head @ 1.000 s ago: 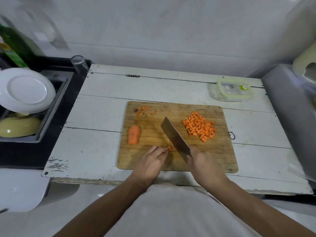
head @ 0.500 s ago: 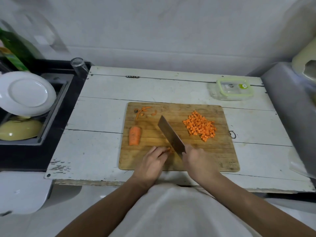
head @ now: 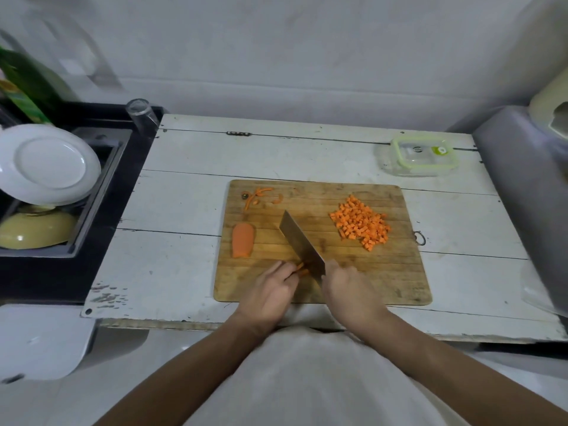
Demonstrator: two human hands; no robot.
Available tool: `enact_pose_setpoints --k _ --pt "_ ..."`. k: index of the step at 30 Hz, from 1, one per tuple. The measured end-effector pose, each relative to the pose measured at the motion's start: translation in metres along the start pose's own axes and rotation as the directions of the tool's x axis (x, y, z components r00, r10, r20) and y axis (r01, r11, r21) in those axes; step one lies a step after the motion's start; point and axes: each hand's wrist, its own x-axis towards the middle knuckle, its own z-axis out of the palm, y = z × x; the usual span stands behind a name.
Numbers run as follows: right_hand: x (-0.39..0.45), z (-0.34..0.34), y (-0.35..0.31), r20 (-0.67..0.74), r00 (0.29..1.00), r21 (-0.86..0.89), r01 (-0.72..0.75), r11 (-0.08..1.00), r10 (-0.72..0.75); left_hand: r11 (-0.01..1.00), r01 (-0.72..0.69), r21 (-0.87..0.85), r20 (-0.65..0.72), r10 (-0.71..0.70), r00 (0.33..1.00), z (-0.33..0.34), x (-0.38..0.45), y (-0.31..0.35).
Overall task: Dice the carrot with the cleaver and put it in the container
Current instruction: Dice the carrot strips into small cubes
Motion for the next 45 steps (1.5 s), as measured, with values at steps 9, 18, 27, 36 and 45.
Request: enact_pose_setpoints --k 9,18,27,36,45 --pt "-0.029 -0.014 0.013 -0.025 1.0 0.034 0.014 0.999 -0.013 0.991 0.134 -0.021 0.06 -0.132 0.989 0.003 0.008 0.011" --pt "-0.027 -0.01 0.021 -0.037 0.998 0.074 -0.044 0.996 0.046 0.983 0.18 -0.049 0.008 -0.179 0.984 -0.001 0.012 0.013" --pt "-0.035 -0.015 0.024 -0.033 0.999 0.062 -0.04 0.997 0.043 0.716 0.587 -0.377 0.117 -0.591 0.798 -0.007 0.014 0.019" --pt "-0.016 0.001 0.006 0.021 0.999 -0.002 -0.034 0.999 0.034 0.728 0.591 -0.347 0.119 -0.591 0.798 -0.004 0.02 0.016" --pt "-0.033 -0.005 0.013 -0.01 1.0 0.006 0.012 1.0 -0.012 0.701 0.623 -0.347 0.126 -0.624 0.771 -0.005 0.023 0.017"
